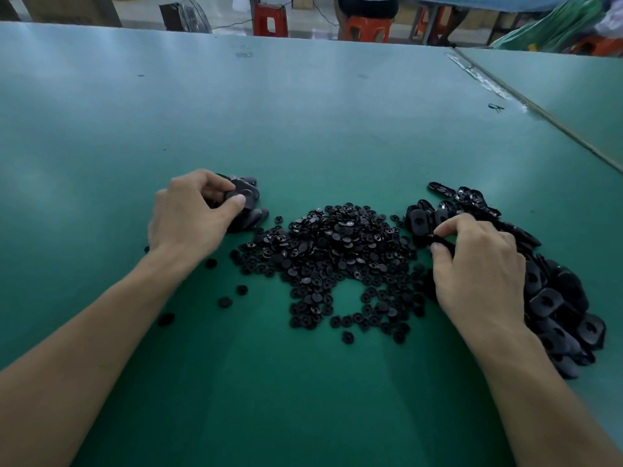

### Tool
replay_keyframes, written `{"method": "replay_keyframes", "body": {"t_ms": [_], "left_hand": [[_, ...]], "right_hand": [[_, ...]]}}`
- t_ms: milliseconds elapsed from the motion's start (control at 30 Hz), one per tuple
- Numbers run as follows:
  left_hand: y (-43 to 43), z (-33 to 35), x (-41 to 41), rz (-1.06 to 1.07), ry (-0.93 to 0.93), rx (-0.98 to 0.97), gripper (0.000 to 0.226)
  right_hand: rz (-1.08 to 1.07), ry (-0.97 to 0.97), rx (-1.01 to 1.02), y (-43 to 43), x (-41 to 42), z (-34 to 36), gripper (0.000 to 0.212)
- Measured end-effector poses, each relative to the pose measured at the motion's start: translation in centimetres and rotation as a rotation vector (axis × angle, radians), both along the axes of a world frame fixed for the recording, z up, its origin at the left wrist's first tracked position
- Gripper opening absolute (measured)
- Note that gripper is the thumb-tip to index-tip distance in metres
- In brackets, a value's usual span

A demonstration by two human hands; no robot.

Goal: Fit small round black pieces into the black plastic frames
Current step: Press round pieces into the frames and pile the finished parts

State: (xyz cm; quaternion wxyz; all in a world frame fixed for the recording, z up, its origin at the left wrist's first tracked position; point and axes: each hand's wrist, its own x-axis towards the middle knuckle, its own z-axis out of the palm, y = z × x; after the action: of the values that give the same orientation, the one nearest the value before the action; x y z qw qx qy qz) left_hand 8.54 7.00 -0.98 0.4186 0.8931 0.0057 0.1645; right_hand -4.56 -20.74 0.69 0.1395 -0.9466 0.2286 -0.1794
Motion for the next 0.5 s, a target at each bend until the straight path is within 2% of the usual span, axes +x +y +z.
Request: {"method": "replay_keyframes", "body": {"t_ms": [167, 300, 400, 500], "left_hand": [[-0.4, -0.1, -0.3, -0.001, -0.078, 0.117, 0.019], [-2.4, 1.0, -2.0, -0.126, -0.156, 0.081, 0.008], [-4.8, 1.9, -4.3, -0.33, -0.103, -0.104, 0.009], [-6.8, 1.8, -6.8, -0.53, 0.09, -0.353, 0.012]], "right_hand": [[0.082, -0.159, 0.019, -0.2, 0.1, -0.2, 0.011], [0.292, -0.327, 0.264, 0.9, 0.1, -0.1, 0.018], [0.439, -0.339, 0.511, 2.1, 0.1, -0.4, 0.023], [0.571, -0.346, 0.76, 3.3, 0.2, -0.4, 0.024]]}}
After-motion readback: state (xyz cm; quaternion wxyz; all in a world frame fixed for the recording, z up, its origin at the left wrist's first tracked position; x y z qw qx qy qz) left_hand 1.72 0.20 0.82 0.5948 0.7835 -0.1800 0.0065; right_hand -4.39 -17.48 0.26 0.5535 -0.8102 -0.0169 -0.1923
